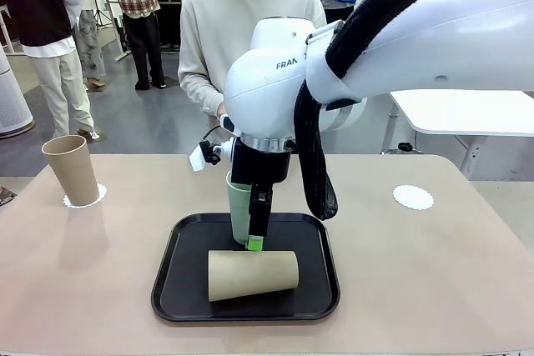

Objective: Place coasters on the table and set cups on them.
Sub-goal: Take one Reusable plastic cup from the Flat Tray and place it on a coaster set by the human.

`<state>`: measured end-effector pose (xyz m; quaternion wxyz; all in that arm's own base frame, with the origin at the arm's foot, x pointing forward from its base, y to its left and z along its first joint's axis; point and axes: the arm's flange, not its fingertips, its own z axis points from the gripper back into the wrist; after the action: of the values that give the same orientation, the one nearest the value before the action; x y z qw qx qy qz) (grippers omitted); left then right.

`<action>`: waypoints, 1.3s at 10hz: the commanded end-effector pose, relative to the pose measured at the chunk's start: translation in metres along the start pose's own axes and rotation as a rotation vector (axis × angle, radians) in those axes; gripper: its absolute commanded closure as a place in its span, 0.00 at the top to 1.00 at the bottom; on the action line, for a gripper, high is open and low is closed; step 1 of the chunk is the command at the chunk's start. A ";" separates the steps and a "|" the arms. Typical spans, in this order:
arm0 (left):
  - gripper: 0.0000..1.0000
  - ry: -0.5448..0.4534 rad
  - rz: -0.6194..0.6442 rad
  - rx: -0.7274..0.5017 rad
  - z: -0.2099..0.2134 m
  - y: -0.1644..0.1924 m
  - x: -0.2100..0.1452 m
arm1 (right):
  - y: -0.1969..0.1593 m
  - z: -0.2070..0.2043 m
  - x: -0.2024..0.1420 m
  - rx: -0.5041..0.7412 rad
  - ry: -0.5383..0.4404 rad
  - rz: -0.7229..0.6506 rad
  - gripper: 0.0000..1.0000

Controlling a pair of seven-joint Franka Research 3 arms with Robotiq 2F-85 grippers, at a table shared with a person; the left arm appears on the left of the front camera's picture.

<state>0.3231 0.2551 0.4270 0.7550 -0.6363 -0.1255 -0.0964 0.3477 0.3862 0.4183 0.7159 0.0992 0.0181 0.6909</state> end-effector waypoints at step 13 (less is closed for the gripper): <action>1.00 -0.003 -0.005 -0.007 0.001 -0.002 -0.001 | 0.029 -0.029 0.000 -0.204 0.049 0.032 1.00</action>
<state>0.3231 0.2551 0.4270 0.7550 -0.6363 -0.1255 -0.0964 0.3163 0.3892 0.4048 0.7145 -0.0003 -0.0312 0.6989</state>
